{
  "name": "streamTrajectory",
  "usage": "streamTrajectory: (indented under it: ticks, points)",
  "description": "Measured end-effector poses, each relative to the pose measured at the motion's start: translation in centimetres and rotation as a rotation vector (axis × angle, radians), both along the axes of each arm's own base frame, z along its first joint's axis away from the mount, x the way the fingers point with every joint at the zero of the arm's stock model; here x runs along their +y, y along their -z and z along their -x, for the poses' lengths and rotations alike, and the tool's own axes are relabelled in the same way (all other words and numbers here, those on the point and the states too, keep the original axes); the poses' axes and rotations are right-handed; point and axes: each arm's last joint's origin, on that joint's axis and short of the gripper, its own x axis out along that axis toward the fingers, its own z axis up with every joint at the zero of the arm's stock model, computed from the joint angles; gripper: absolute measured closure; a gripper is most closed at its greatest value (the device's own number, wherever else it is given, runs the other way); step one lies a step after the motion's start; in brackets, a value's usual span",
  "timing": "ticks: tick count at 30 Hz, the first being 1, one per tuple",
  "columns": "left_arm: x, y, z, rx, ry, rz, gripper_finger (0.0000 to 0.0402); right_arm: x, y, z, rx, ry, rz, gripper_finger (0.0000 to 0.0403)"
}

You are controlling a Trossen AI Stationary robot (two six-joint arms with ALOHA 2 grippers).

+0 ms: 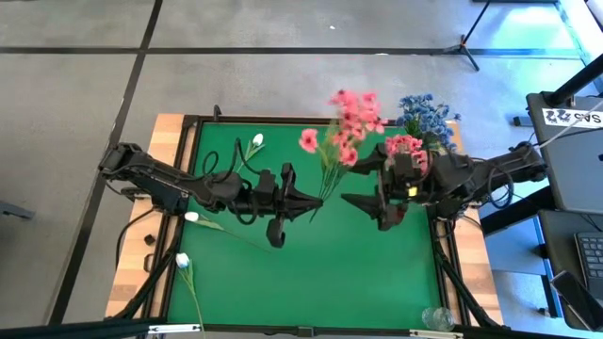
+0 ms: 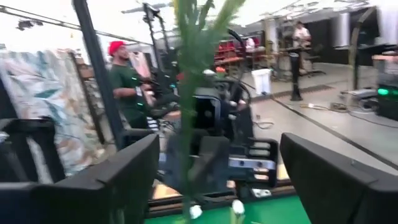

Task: Sort flowers into vase by color
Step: Put the pink flowers into the red vase

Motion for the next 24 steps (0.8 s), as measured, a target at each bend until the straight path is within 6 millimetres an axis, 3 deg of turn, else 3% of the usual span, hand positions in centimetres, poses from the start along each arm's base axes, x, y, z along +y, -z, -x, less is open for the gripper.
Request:
streamTrajectory:
  ticks: [7,13,18,24]
  points:
    - [0.3,0.5,-0.2,0.060,-0.035,-0.004,0.0401,0.1,-1.0,-0.3,-0.131,-0.042,-0.010,0.0058]
    - [0.4,1.0,-0.3,0.110,-0.068,0.010,0.0401,-0.7,-0.8,-1.9,-0.180,0.008,-0.020,0.0092]
    - [0.4,1.0,-0.3,0.114,-0.090,0.014,0.0401,-0.8,-0.8,-1.9,-0.186,-0.003,-0.018,0.0186]
    - [0.3,1.1,-0.3,0.121,-0.088,0.004,0.0401,-0.9,-0.9,-1.8,-0.188,0.005,-0.015,0.0352]
